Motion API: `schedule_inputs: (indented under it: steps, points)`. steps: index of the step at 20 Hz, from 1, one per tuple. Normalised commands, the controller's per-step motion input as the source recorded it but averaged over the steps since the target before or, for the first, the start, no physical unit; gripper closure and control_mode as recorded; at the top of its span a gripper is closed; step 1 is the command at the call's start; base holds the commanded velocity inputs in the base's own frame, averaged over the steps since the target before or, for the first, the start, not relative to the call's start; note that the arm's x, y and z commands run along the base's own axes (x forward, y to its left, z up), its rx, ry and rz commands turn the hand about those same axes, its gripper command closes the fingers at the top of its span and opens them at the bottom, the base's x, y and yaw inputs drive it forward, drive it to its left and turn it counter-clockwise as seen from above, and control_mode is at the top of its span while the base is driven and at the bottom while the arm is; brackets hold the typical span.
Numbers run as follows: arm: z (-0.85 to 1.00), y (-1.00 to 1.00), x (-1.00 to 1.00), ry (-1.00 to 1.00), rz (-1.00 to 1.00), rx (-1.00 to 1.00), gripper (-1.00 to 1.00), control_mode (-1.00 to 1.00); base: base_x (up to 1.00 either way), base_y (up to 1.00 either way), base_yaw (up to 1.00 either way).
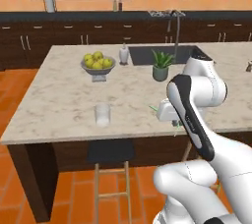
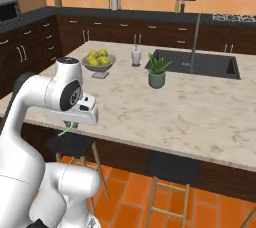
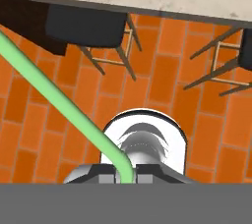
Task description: Take a straw from the drawer in front and place it inside the glass cup on the dining counter.
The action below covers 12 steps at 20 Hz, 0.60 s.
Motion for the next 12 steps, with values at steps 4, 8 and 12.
schedule_inputs:
  steps: [4,8,12]
  points:
    - [0.0,0.0,0.0,0.0,0.0,0.0,1.0,1.0,1.0,-0.07,0.03]
    - [0.0,0.0,0.0,0.0,0.0,0.0,1.0,1.0,0.97,0.23,-0.06]
    - [0.07,0.16,0.1,0.0,0.0,0.0,1.0,-1.0,0.39,0.22,-0.03]
